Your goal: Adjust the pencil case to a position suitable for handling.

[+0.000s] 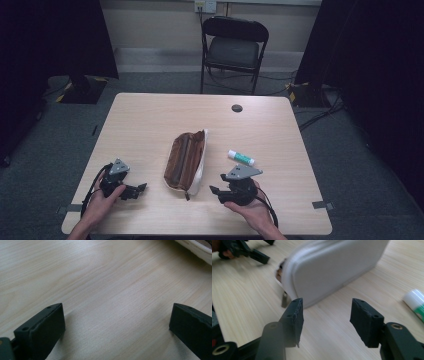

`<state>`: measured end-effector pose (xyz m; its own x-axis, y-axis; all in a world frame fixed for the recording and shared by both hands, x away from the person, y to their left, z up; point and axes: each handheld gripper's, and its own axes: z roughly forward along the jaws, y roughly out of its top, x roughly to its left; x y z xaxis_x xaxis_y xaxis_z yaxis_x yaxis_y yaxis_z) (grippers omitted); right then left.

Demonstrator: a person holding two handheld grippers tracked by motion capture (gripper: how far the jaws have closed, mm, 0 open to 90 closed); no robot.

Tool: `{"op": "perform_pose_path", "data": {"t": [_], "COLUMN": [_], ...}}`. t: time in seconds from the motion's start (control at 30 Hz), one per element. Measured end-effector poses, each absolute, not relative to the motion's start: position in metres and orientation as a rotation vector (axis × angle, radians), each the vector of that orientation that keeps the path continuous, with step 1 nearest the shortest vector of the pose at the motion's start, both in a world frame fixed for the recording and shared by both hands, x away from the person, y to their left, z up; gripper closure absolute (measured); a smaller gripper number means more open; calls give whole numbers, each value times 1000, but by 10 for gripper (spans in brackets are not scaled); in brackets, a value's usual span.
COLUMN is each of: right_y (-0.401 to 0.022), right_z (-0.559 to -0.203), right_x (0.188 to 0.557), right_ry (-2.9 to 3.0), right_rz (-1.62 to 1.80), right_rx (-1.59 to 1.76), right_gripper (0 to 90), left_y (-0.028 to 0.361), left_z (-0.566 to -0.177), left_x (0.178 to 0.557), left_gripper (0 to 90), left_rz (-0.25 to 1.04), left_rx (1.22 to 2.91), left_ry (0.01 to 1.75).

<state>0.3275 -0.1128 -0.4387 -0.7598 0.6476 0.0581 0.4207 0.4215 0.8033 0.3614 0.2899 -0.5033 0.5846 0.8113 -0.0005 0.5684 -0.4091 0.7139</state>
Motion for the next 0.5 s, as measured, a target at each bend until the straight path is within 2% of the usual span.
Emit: {"op": "perform_pose_path", "data": {"t": [0.1,0.13,0.2,0.43,0.5], "right_y": [-104,-96,-87,-63,-61], "right_z": [-436,-435,-433,-432,-434], "right_x": [330,332,334,341,345], "right_ry": [2416,2407,2406,2408,2398], "right_rz": [1280,1270,1281,1269,1263], "right_rx": [920,911,911,875,885], "right_gripper": [372,309,291,278,303], "left_y": [290,290,290,290,290], "left_z": [-503,-503,-503,-503,-503], "left_x": [361,361,361,361,361], "left_gripper": [0,0,0,0,0], "left_rz": [459,460,457,457,458], "left_rx": [2131,2132,2131,2131,2131], "left_ry": [1091,1091,1092,1092,1092]}}
